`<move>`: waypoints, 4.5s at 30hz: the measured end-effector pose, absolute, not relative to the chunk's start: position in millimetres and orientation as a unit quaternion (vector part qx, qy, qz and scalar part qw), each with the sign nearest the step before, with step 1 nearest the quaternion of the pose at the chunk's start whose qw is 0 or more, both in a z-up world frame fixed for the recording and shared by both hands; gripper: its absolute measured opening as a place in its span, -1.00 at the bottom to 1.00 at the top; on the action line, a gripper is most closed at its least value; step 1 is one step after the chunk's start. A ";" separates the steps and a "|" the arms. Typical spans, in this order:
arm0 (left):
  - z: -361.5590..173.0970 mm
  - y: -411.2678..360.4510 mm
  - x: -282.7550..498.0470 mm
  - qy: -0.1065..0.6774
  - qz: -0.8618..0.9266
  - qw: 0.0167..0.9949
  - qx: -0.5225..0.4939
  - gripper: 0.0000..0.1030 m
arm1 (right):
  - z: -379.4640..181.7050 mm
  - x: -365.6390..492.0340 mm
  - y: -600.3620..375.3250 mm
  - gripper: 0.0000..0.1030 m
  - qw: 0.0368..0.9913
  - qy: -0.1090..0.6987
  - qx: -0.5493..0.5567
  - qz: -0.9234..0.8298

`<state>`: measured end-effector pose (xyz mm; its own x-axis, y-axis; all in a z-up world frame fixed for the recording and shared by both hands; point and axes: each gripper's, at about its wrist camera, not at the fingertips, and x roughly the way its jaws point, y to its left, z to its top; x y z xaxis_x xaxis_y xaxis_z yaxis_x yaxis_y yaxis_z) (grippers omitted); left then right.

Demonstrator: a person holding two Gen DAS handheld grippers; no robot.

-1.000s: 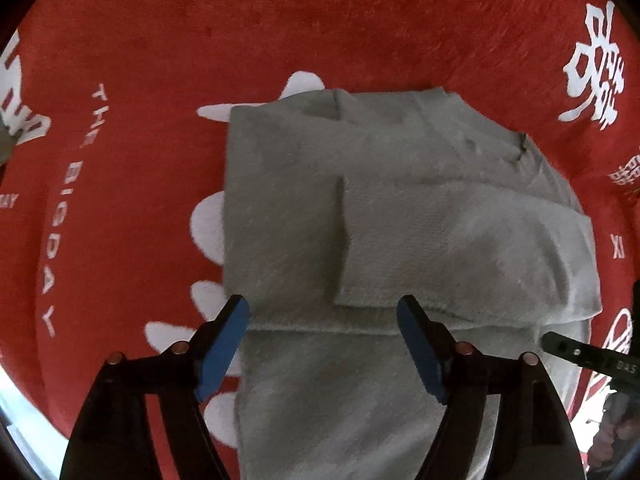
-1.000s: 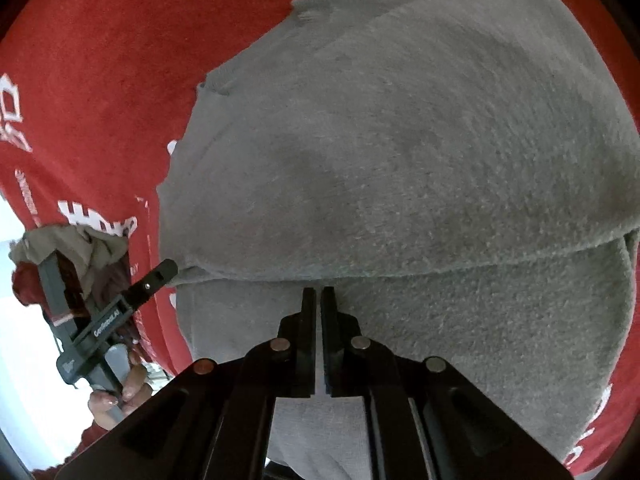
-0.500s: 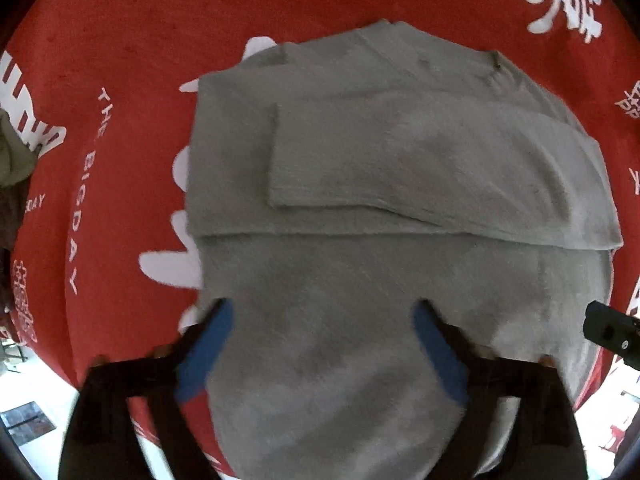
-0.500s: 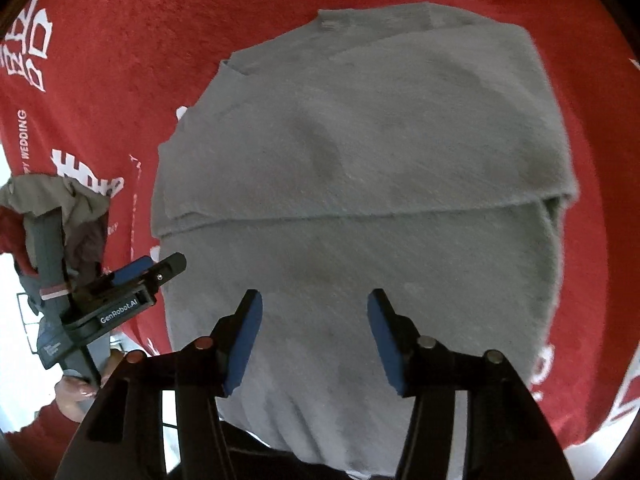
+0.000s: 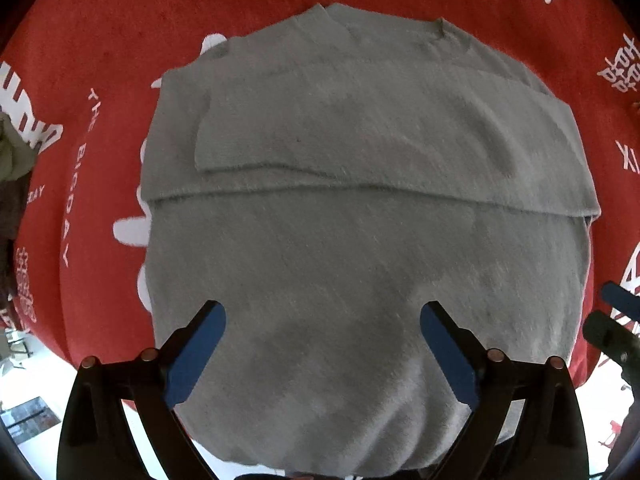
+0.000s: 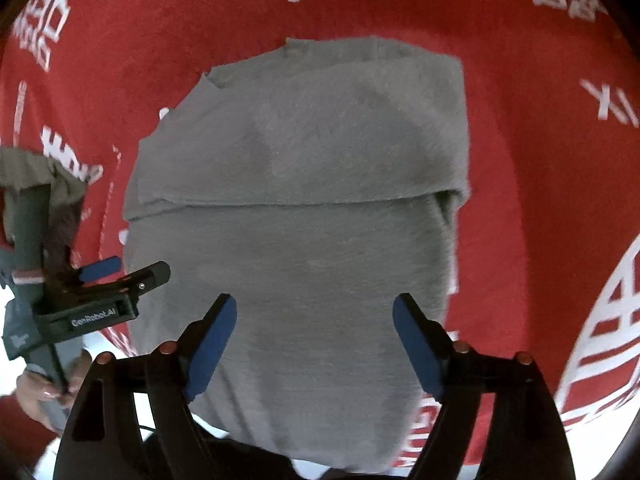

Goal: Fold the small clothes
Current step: 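Move both grippers to the sweatshirt hem to grasp it, then grasp the hem with both grippers and lift it toward the collar, then lay the hem over the collar and open both grippers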

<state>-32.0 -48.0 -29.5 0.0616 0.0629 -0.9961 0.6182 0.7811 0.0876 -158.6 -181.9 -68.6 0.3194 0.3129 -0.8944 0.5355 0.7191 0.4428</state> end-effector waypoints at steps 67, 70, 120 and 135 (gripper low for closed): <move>-109.4 194.4 -123.1 0.711 -0.341 0.612 0.065 0.91 | -180.2 -311.1 -71.0 0.40 0.631 0.590 0.498 0.071; -103.9 191.1 -117.8 0.710 -0.364 0.602 0.031 0.91 | -172.5 -302.2 -65.5 0.40 0.636 0.550 0.529 0.113; -33.2 23.4 141.2 0.625 -0.295 0.720 -0.063 -0.72 | -136.1 -130.8 -305.0 -0.77 0.610 0.249 0.752 0.036; -18.8 44.6 126.8 0.663 -0.271 0.698 -0.005 0.49 | -138.4 -103.6 -311.5 0.15 0.616 0.369 0.696 0.026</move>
<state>126.8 44.6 -18.8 -0.0255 -0.3848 -0.9226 0.3709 0.8534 -0.3662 -103.6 -311.5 -138.4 0.7256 0.5464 -0.4182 0.4817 0.0308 0.8758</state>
